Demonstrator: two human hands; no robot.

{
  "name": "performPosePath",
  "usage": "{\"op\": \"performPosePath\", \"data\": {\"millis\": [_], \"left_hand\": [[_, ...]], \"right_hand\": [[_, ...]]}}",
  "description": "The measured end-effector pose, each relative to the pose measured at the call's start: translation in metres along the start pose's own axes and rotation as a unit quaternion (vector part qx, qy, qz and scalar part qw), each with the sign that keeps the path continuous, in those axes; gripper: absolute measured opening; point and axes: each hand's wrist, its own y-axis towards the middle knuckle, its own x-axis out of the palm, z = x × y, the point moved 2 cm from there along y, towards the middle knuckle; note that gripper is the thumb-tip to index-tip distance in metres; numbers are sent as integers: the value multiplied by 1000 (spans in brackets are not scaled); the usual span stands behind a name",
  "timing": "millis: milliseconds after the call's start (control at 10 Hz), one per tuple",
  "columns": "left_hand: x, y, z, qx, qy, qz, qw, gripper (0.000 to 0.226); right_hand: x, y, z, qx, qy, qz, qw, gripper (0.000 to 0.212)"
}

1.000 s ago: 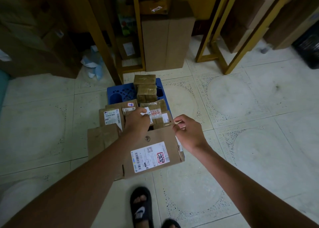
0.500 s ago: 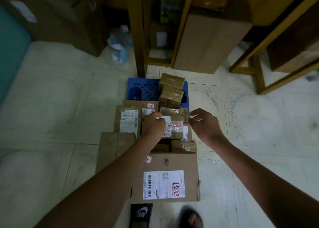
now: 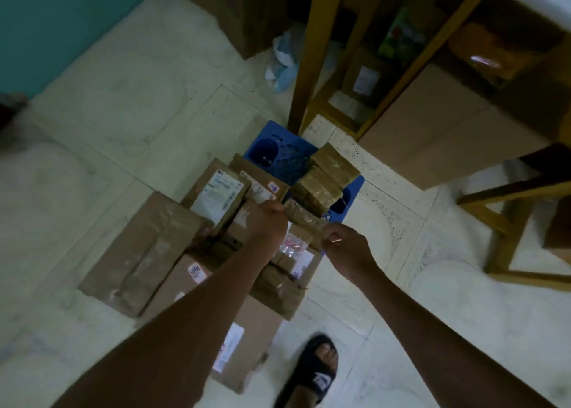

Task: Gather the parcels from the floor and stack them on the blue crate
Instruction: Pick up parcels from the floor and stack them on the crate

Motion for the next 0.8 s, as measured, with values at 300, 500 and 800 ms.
{"op": "performPosePath", "data": {"millis": [300, 500, 800], "left_hand": [[59, -36, -20, -30, -84, 27, 996, 34], [77, -33, -52, -105, -224, 66, 967, 31], [132, -17, -67, -122, -246, 205, 939, 25]], "right_hand": [[10, 51, 24, -52, -104, -64, 991, 21], [50, 96, 41, -43, -115, -122, 985, 24], [63, 135, 63, -158, -116, -218, 956, 20]]}}
